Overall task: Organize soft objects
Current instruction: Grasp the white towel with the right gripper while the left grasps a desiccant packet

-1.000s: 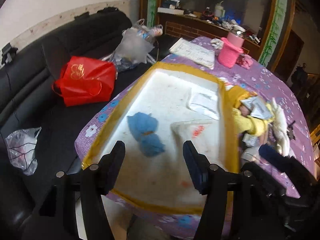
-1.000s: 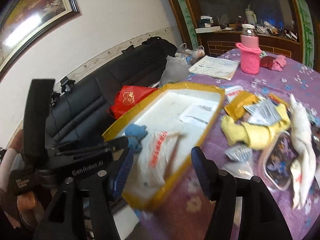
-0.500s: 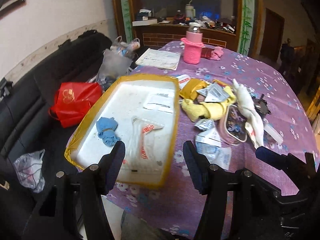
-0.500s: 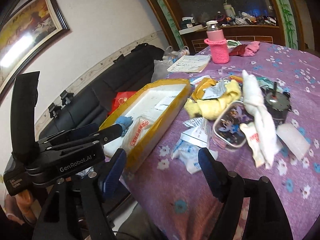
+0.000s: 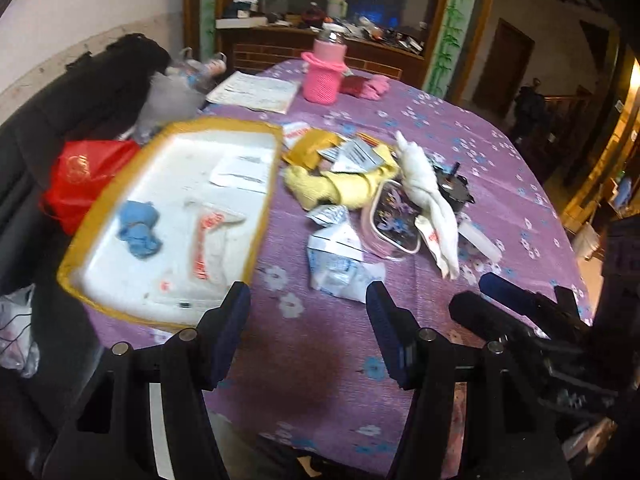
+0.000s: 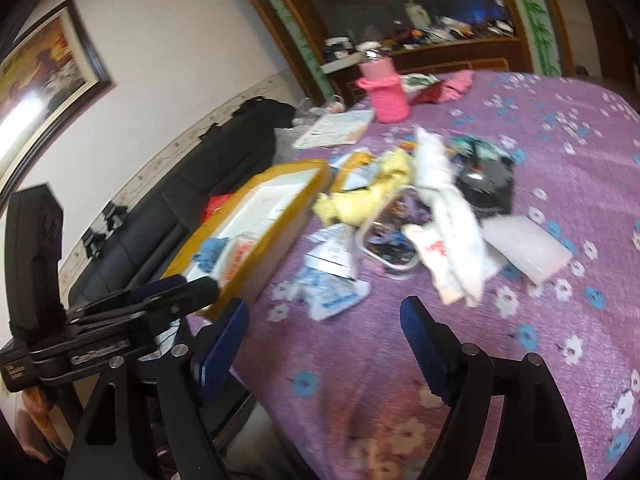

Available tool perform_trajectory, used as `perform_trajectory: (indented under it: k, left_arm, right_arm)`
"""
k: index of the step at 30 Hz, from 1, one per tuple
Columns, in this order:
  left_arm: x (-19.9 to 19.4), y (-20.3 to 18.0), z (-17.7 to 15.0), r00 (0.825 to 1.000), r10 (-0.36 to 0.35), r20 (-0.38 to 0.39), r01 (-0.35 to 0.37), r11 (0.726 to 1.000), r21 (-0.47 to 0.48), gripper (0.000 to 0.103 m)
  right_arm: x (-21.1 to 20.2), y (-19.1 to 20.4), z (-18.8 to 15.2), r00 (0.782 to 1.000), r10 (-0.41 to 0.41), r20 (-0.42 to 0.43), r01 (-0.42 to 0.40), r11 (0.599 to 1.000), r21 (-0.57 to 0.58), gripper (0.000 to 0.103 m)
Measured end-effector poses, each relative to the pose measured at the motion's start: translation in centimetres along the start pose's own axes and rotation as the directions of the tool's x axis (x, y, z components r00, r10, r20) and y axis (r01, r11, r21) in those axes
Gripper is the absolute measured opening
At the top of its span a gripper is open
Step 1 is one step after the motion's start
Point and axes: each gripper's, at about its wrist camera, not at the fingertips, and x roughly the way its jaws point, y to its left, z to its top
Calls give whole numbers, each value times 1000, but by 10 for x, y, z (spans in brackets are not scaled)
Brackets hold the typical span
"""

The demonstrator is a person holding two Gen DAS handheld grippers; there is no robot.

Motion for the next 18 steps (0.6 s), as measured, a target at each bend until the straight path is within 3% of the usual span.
perform_trajectory:
  k: [4,11,18]
  left_arm:
    - [18,-7,0,999,1,-39,-1,1000,11,59]
    - [53,-17,2,989,-69,-132,73,997,30,59]
    - [79,-21,9,980,-89,-178,95,995,22,59]
  right_arm:
    - [1,-27,7,999,-42,-16,43,997,57,79]
    - [9,-67,38,996,-90,-26,93,986,140,79]
    - [25,-56,84,997,-75,7,74,994,76,79]
